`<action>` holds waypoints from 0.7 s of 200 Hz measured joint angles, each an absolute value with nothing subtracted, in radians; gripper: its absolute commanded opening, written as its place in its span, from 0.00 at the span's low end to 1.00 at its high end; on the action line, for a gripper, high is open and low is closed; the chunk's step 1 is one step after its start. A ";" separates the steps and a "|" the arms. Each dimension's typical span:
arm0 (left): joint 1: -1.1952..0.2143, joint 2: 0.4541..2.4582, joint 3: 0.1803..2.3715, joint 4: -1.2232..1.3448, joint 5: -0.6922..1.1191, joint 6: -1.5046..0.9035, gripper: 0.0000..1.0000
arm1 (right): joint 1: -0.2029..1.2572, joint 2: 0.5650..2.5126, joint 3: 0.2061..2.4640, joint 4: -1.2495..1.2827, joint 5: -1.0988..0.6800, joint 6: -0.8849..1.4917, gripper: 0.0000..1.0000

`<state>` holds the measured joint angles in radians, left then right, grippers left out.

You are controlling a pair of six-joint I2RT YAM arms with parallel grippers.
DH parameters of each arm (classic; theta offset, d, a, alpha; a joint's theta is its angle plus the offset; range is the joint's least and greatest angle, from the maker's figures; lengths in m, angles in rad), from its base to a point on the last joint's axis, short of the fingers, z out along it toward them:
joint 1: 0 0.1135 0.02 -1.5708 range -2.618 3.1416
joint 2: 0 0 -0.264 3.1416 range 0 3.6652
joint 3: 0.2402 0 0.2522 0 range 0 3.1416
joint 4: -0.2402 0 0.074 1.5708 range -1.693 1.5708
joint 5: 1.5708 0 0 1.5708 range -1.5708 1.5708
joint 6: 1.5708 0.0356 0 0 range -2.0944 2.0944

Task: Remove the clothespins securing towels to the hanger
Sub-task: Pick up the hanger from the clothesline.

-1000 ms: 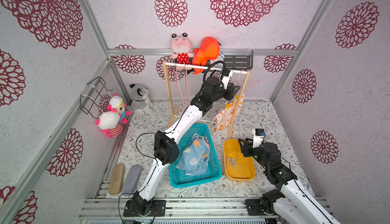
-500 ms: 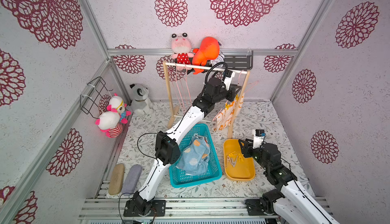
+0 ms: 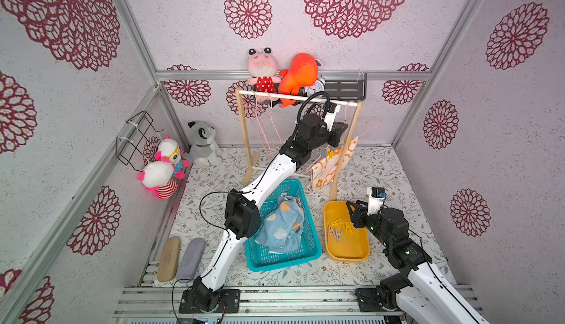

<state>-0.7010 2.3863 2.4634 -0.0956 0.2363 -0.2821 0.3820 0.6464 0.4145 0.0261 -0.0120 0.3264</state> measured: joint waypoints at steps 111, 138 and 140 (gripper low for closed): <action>-0.701 2.288 2.365 -0.146 0.113 -0.218 0.00 | 0.381 0.655 0.414 0.025 -0.012 0.326 0.44; -0.695 2.234 2.304 -0.173 0.091 -0.202 0.00 | 0.380 0.655 0.414 0.025 -0.012 0.325 0.44; -0.694 2.230 2.298 -0.175 0.089 -0.202 0.00 | 0.380 0.655 0.414 0.025 -0.013 0.325 0.44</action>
